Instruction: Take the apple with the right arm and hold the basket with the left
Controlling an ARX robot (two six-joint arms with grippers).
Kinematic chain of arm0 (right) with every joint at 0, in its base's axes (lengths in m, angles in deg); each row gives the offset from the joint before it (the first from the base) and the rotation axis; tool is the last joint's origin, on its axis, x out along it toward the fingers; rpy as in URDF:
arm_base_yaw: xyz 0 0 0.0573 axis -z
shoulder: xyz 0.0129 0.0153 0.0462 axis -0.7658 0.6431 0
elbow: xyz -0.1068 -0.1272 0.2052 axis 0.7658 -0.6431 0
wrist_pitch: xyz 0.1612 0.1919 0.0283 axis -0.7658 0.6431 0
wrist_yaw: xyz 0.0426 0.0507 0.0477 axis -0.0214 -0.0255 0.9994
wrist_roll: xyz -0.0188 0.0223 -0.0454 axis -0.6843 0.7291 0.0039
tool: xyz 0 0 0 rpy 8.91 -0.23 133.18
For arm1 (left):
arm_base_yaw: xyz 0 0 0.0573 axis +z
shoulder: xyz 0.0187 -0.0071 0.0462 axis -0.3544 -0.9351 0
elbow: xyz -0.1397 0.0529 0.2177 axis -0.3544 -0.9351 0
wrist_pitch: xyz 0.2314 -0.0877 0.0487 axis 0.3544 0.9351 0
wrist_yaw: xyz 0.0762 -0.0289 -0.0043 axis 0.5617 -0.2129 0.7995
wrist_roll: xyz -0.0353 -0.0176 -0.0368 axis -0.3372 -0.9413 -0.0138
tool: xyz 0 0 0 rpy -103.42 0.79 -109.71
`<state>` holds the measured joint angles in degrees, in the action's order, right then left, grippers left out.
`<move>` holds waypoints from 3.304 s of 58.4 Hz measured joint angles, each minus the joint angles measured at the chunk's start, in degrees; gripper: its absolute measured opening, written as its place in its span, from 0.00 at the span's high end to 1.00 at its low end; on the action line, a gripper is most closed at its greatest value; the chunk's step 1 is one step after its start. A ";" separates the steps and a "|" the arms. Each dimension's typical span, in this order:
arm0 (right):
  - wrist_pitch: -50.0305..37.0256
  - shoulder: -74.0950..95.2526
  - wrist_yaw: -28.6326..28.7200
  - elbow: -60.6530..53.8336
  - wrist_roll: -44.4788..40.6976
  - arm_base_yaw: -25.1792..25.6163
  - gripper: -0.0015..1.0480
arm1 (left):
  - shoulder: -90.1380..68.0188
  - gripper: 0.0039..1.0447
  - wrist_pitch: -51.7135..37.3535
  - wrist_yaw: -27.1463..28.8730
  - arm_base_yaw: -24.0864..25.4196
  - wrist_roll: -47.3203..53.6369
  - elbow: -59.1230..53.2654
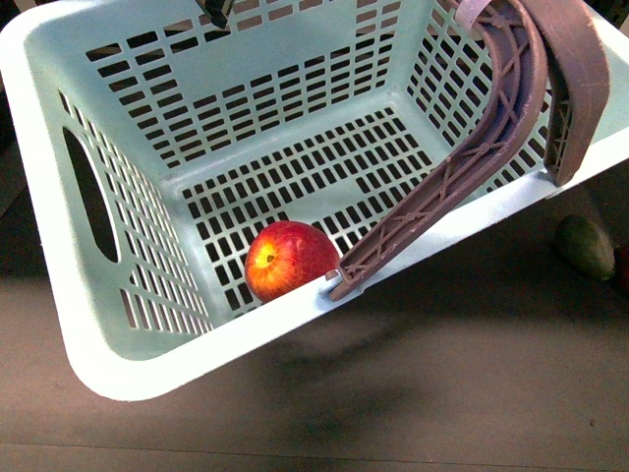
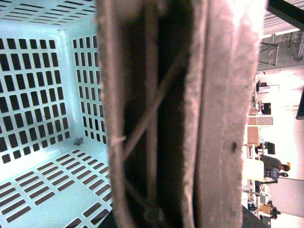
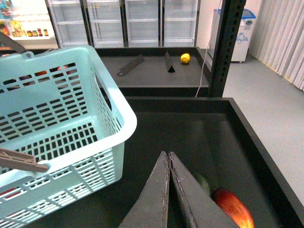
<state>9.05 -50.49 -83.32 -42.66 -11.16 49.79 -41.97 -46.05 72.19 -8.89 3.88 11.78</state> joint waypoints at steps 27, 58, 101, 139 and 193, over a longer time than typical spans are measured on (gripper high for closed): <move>0.11 -0.20 0.00 0.00 -0.02 0.00 0.38 | -0.02 0.86 0.00 0.04 0.02 -0.02 0.00; 0.11 -0.20 0.02 0.00 0.11 0.00 0.08 | 0.02 0.86 -8.96 0.09 1.55 2.62 -1.40; 0.11 -0.22 0.00 0.00 0.15 0.00 0.08 | -10.71 0.86 -5.66 22.62 24.50 -18.34 1.36; 0.11 -0.22 0.00 0.00 0.15 0.00 0.08 | -16.06 0.86 -3.10 26.47 29.40 -24.63 -0.48; 0.11 -0.22 0.00 0.00 0.15 0.00 0.08 | 3.19 0.07 7.58 22.23 30.84 -26.16 -10.25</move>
<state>9.16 -50.71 -83.32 -42.66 -11.01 49.79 -38.78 -38.46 94.42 21.95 -22.28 1.53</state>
